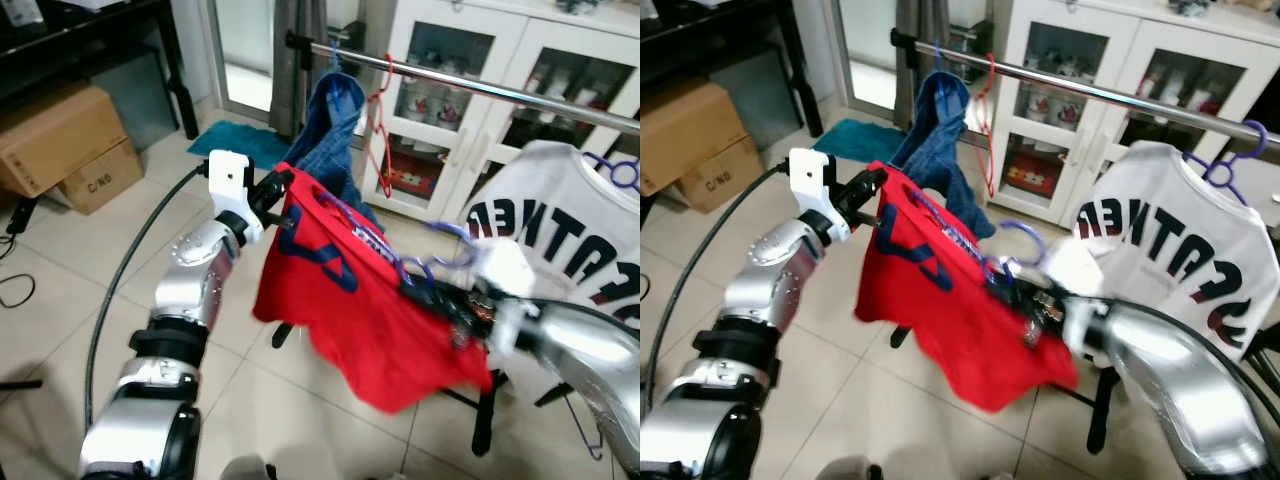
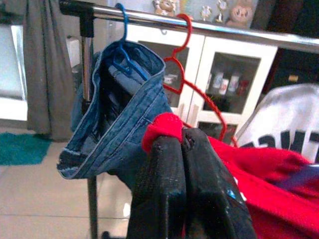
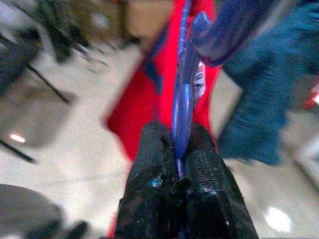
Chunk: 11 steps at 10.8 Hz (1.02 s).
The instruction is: Hang hanger
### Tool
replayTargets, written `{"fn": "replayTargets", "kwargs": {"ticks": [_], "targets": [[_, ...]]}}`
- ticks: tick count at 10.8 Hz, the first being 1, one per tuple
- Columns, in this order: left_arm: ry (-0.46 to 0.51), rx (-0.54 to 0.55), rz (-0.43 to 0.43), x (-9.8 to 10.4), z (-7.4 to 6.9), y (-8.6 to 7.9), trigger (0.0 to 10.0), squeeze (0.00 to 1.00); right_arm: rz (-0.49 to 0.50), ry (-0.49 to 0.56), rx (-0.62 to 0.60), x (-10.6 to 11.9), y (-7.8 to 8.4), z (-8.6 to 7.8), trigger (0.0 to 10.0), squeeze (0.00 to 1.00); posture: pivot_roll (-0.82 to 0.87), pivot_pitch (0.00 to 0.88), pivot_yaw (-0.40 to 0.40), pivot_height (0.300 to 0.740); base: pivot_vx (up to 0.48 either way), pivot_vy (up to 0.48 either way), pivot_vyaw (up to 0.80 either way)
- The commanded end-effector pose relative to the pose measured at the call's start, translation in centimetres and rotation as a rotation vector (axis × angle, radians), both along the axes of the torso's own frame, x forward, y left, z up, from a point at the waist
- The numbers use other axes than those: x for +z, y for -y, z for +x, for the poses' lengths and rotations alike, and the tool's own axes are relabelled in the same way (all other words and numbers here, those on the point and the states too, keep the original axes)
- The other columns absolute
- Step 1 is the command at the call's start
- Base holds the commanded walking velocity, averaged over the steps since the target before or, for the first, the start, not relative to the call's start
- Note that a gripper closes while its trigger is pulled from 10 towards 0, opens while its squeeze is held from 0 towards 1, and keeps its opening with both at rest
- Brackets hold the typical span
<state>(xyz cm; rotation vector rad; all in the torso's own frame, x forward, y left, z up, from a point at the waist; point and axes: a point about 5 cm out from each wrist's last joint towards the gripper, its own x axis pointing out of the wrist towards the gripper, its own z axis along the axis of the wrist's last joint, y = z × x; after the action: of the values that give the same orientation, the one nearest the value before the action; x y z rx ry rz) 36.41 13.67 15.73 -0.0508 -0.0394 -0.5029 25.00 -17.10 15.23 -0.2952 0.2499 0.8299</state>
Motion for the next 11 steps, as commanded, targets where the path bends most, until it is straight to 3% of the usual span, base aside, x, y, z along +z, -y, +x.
{"fn": "replayTargets", "kwargs": {"ticks": [1, 2, 4, 6, 7, 8, 10, 11], "targets": [[0.086, 0.005, 0.052, 2.0, 0.5, -0.2, 0.0, 0.0, -0.136, -0.048, -0.052, -0.9, 0.5, 0.4, 0.0, 0.0, 0.0, 0.0, -0.003, 0.74, 0.0, 0.0, 0.0], [0.112, -0.012, 0.087, 2.5, 0.6, 0.3, 0.0, 0.0, -0.249, -0.057, -0.055, -0.6, 0.1, 1.0, 0.0, 0.0, 0.0, 0.0, -0.002, 0.74, 0.0, 0.0, 0.0], [0.162, -0.12, 0.126, 3.1, 0.3, 2.8, 0.0, 0.0, -0.364, -0.091, 0.055, 0.0, -2.1, 1.5, 0.0, 0.0, 0.0, 0.0, 0.0, 0.74, 0.0, 0.0, 0.0], [0.18, -0.214, 0.161, 2.5, -0.5, 5.2, 0.0, 0.0, -0.438, -0.121, 0.064, -0.9, -3.3, 2.3, 0.0, 0.0, 0.0, 0.0, 0.0, 0.74, 0.0, 0.0, 0.0], [0.175, -0.234, 0.203, 2.1, -0.7, 5.4, 0.0, 0.0, -0.403, -0.128, 0.041, -0.5, -3.1, 2.5, 0.0, 0.0, 0.0, 0.0, 0.0, 0.74, 0.0, 0.0, 0.0], [0.161, -0.211, 0.241, 1.5, -0.7, 4.6, 0.0, 0.0, -0.392, -0.129, 0.027, 0.2, -2.1, 2.4, 0.0, 0.0, 0.0, 0.0, -0.002, 0.74, 0.0, 0.0, 0.0], [0.131, -0.056, 0.343, 1.0, 0.3, 0.2, 0.0, 0.0, -0.307, -0.157, 0.044, 2.1, 1.7, 0.6, 0.0, 0.0, 0.0, 0.0, 0.0, 0.74, 0.0, 0.0, 0.0], [0.132, -0.026, 0.361, 1.2, 0.4, -1.0, 0.0, 0.0, -0.284, -0.152, 0.104, 2.5, 2.3, -0.3, 0.0, 0.0, 0.0, 0.0, 0.002, 0.74, 0.0, 0.0, 0.0]]}}
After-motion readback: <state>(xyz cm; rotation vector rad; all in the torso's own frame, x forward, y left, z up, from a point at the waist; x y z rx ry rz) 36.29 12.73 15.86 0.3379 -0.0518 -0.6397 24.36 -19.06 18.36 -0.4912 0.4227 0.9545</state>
